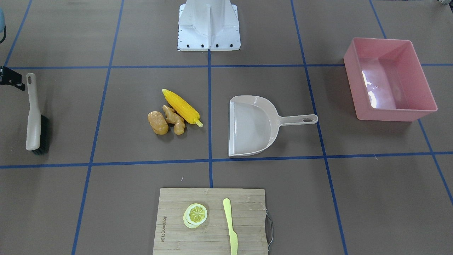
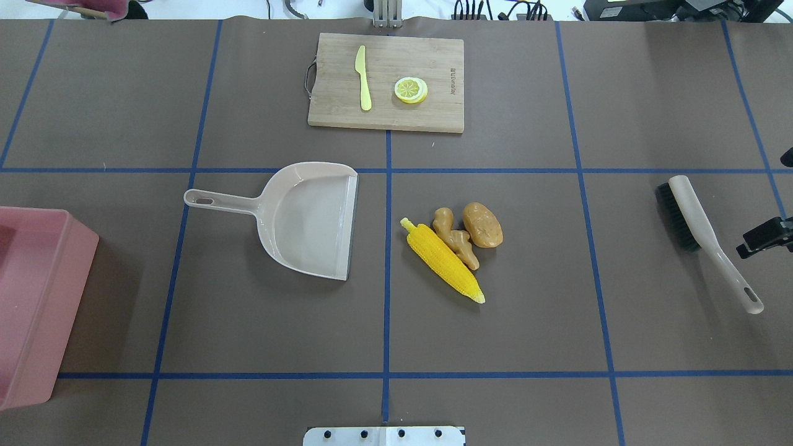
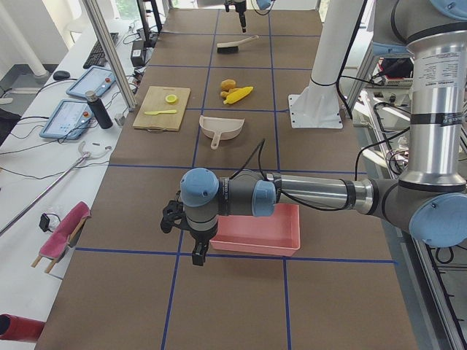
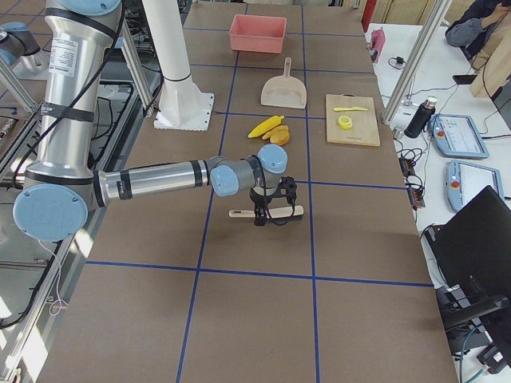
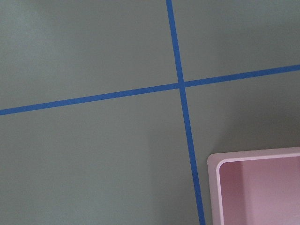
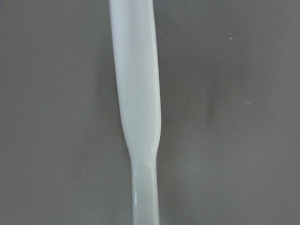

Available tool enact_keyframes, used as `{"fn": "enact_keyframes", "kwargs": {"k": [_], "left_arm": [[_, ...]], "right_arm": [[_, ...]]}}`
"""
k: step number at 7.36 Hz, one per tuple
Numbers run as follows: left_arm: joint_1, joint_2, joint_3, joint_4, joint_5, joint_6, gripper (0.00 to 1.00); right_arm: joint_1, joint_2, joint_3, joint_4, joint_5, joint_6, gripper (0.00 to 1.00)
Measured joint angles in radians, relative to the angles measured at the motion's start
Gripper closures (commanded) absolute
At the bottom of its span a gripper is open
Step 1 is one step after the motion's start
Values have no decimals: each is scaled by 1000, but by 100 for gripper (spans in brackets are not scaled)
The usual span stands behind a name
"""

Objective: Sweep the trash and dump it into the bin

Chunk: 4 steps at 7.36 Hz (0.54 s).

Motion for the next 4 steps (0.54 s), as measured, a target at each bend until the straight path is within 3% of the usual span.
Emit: {"fn": "enact_keyframes", "kwargs": {"k": [3, 4], "left_arm": [[-1, -2, -72, 22, 0, -1, 1], [3, -10, -123, 56, 0, -2, 1]], "right_arm": [[-110, -2, -11, 30, -45, 83, 3], [-123, -3, -21, 31, -47, 85, 29]]}}
